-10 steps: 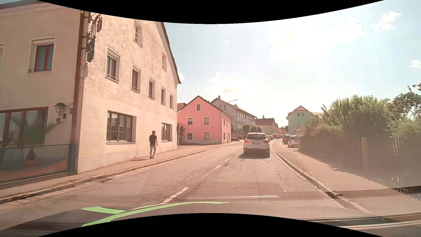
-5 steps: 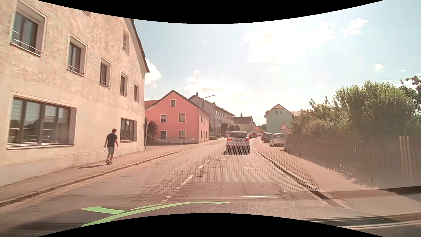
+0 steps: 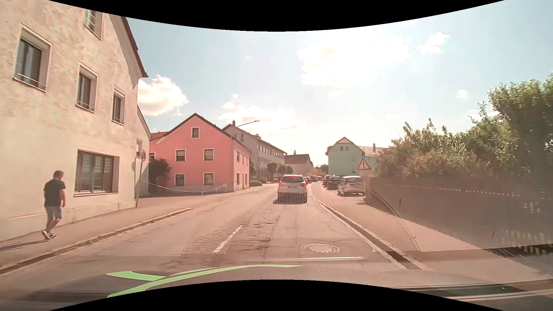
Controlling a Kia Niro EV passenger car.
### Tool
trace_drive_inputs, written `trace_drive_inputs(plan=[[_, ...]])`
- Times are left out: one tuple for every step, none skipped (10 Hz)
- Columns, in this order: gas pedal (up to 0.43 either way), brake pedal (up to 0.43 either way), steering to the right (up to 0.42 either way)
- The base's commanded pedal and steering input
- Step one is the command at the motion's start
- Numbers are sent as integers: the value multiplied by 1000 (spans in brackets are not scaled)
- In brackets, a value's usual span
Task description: Follow the waypoints while adhering to traffic rules and regulations
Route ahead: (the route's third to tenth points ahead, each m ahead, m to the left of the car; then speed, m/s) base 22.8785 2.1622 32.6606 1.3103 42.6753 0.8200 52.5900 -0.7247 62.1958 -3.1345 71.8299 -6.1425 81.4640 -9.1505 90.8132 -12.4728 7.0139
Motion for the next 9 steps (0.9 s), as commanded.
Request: trace_drive_inputs(plan=[[189, 0, 57], [177, 0, 43], [177, 0, 31], [169, 0, 24], [169, 0, 17], [169, 0, 7], [150, 0, 5], [150, 0, 6], [150, 0, 4]])
